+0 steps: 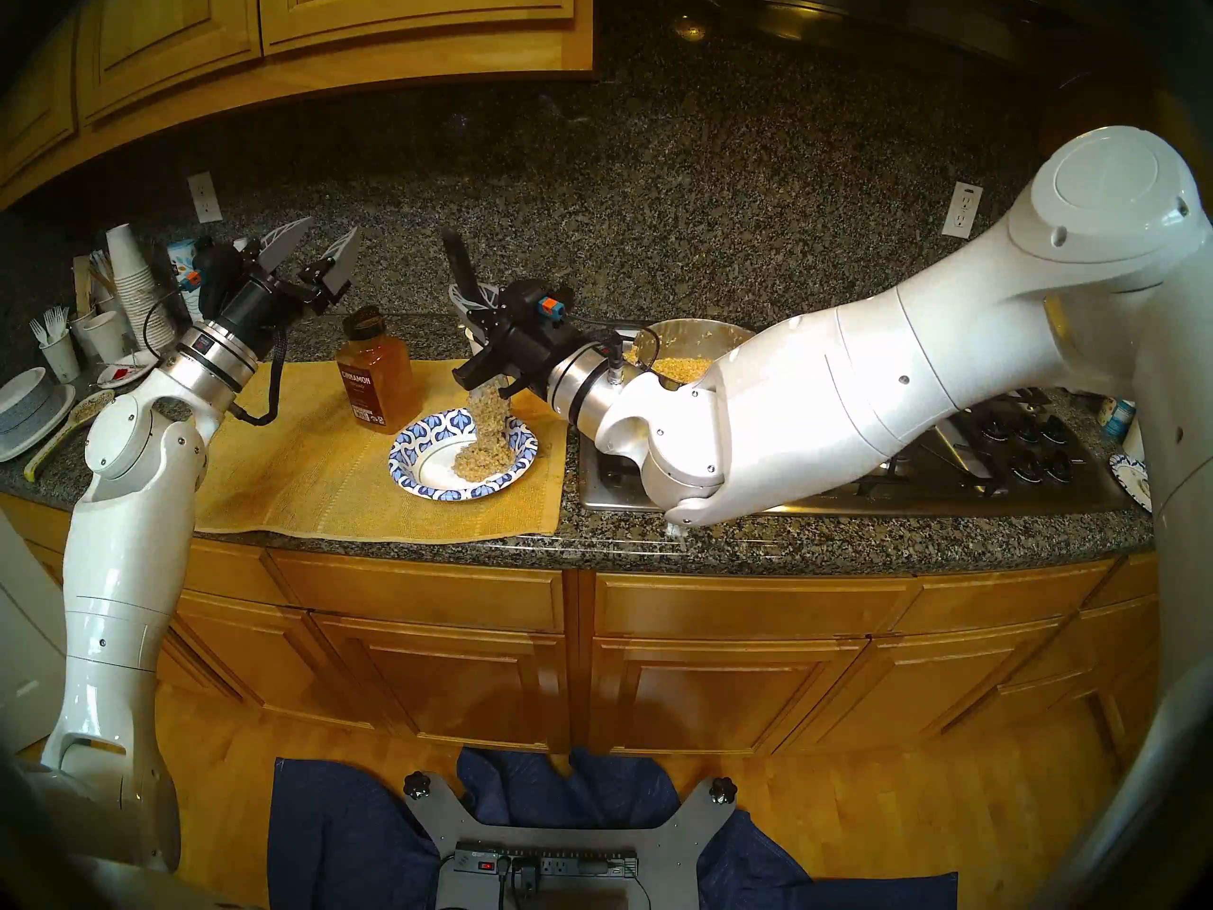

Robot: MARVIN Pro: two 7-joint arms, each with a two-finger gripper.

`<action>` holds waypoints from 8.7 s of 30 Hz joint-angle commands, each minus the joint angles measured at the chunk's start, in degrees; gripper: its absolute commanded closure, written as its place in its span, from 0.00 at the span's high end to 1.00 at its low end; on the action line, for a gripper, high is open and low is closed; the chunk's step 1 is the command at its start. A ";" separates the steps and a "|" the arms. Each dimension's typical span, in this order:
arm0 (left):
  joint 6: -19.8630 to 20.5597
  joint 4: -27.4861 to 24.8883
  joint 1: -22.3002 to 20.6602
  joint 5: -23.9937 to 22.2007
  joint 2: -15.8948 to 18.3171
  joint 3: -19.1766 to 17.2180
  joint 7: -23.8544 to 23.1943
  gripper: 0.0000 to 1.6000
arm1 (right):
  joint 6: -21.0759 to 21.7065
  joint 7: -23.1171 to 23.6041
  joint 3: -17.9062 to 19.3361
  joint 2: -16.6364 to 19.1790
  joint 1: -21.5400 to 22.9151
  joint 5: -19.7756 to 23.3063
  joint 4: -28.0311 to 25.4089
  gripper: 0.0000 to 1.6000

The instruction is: Scoop oatmeal into bowl, add cinnamon, and put a spoon inside bowl

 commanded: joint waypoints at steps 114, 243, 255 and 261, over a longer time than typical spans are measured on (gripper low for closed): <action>-0.70 -1.32 -1.90 -0.51 0.04 -0.33 -0.05 1.00 | 5.11 -16.16 3.61 1.46 -7.27 -33.96 4.12 0.00; -0.66 -1.34 -1.83 -0.50 0.12 -0.31 0.00 1.00 | -0.84 -10.02 12.93 7.97 -7.31 -10.63 -2.41 0.00; -0.68 -1.34 -1.84 -0.52 0.12 -0.30 0.00 1.00 | -0.84 -1.80 17.29 11.24 -8.21 3.90 -6.44 0.00; -0.69 -1.34 -1.86 -0.53 0.12 -0.30 0.00 1.00 | -0.84 3.65 19.11 11.80 -9.82 12.42 -6.47 0.00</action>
